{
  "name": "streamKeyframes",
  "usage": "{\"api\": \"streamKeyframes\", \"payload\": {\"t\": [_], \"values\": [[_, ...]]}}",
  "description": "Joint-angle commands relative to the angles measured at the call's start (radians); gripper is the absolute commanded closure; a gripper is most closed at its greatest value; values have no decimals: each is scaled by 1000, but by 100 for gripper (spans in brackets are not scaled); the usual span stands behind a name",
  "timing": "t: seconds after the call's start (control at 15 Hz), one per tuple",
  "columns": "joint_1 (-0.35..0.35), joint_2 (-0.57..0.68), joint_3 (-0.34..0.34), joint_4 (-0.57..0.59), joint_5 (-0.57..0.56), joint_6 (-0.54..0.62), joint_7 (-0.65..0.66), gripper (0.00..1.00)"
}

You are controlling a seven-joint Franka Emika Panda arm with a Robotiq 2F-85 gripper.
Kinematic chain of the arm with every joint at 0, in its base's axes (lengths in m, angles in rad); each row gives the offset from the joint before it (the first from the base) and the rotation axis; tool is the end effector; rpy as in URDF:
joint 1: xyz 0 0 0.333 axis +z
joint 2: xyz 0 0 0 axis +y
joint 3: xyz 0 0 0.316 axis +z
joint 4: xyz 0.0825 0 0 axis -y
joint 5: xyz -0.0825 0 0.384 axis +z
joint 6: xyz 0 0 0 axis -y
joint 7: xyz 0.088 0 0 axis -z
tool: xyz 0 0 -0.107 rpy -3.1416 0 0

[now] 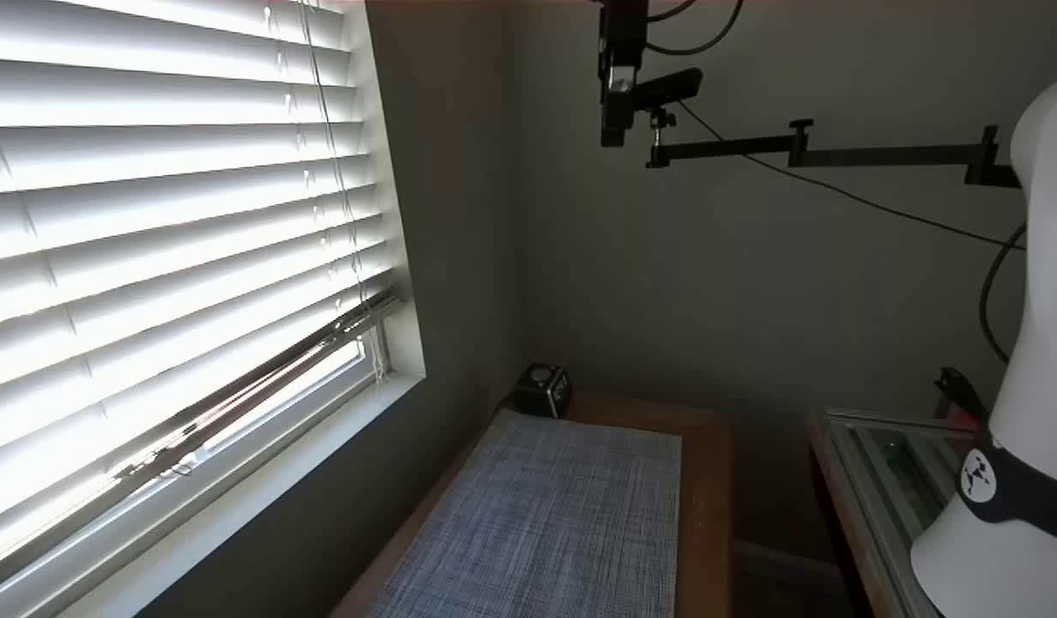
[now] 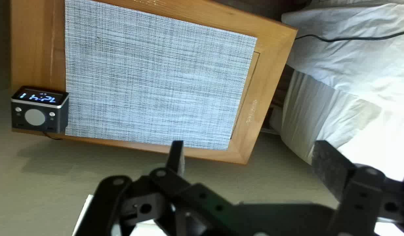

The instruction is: Tap the top part of the alarm clock

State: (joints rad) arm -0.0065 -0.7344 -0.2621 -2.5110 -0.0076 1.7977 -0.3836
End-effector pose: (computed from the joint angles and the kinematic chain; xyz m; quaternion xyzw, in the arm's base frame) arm 0.3223 -0.0991 0.5114 -0.9924 -0.0905 -0.0260 0.0793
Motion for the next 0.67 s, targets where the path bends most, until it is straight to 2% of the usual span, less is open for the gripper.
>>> {"api": "streamKeyframes", "payload": {"t": [0.0,0.33,0.6], "values": [[-13,3,10,2,8,-2,-7,0],[-13,3,10,2,8,-2,-7,0],[-98,161,-27,13,-16,173,107,0]]}}
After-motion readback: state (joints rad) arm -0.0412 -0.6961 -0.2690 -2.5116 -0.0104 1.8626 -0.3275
